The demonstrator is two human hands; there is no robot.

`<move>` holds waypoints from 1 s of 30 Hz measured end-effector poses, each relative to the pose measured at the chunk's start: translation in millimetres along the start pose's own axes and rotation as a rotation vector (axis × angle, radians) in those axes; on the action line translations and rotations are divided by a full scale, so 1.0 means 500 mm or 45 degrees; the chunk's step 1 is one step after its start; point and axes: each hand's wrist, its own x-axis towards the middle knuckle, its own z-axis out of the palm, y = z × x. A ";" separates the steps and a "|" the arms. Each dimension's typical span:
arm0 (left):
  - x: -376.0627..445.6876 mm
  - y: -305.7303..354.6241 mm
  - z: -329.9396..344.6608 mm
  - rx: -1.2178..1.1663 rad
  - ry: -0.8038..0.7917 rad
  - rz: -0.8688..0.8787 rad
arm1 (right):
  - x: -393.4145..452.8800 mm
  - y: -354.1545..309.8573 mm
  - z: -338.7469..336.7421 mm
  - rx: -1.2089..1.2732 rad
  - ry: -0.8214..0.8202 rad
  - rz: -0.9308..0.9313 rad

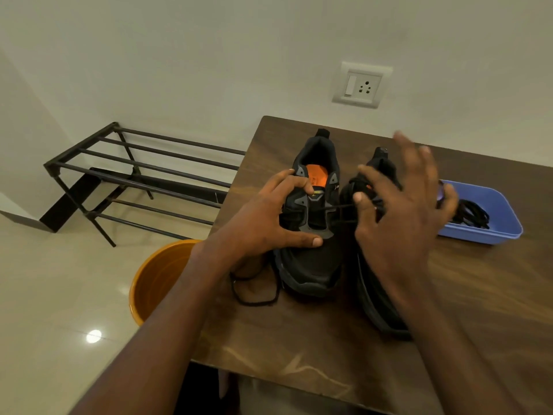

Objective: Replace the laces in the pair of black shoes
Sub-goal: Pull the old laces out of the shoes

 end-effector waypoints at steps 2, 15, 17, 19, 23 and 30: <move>-0.002 -0.001 0.000 0.002 0.013 0.024 | -0.010 -0.021 0.024 -0.018 -0.180 -0.143; 0.000 0.003 0.004 -0.064 -0.023 0.010 | -0.016 -0.019 0.024 0.004 -0.036 0.111; -0.002 0.001 0.004 -0.056 -0.010 0.027 | -0.017 -0.027 0.036 -0.030 -0.227 -0.042; -0.002 0.000 0.004 -0.047 0.000 0.036 | -0.018 -0.034 0.046 -0.009 -0.346 -0.109; 0.001 -0.003 0.007 -0.017 0.015 0.041 | -0.028 -0.039 0.061 -0.007 -0.315 -0.029; 0.002 -0.006 0.010 0.010 0.027 0.056 | -0.043 -0.063 0.082 -0.008 -0.168 0.119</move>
